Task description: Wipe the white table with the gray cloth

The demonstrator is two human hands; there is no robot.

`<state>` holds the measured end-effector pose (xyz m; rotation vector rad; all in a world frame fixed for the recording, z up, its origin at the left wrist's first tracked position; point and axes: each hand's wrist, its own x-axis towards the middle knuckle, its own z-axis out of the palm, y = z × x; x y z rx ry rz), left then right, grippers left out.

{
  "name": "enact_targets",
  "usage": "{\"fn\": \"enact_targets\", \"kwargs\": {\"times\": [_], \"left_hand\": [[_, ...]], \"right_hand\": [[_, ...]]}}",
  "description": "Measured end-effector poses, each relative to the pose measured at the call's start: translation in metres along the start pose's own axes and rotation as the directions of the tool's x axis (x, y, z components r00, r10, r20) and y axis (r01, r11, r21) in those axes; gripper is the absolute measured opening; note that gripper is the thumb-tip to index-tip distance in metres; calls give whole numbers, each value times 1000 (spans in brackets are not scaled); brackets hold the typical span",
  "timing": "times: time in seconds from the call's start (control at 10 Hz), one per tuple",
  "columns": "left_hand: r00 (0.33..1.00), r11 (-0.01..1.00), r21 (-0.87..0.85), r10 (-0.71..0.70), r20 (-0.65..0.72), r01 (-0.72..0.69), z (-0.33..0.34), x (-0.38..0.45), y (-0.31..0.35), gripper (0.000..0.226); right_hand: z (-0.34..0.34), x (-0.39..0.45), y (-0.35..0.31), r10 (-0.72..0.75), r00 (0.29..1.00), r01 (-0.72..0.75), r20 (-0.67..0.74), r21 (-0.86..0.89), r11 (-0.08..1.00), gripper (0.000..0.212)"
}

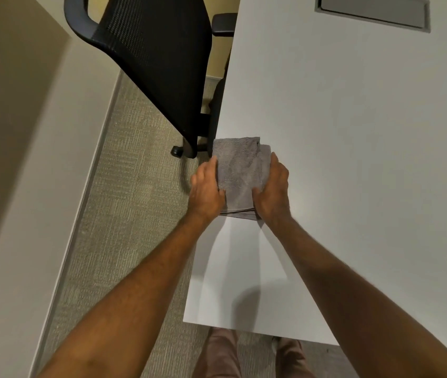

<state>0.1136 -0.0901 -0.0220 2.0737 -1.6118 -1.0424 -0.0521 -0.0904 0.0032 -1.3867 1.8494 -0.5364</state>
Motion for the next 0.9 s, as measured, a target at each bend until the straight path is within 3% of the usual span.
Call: {"fn": "enact_targets", "kwargs": {"times": [0.1,0.2,0.4,0.6,0.8,0.9], "left_hand": [[991,977,168,129,31,-132,6,-3,-7,80],[987,956,244,154,49,-161,8,-1,-14,75],[993,943,312,104,56,-117,9,-1,-14,75],[995,932,353,60,78,-84,9,-2,-7,77],[983,883,438,183,11,-169,-4,-24,15,66],[971,858,462,234,41,-226,0,-41,24,67]], "right_hand": [[6,-5,-1,-70,997,73,23,-126,989,61],[12,-1,1,-77,995,91,63,-275,957,54],[12,6,-1,-26,995,56,99,-310,949,48],[5,13,7,-63,985,126,162,-416,901,57],[-26,-9,18,-184,979,205,91,-435,877,66],[-42,-22,32,-168,981,196,102,-477,857,70]]}}
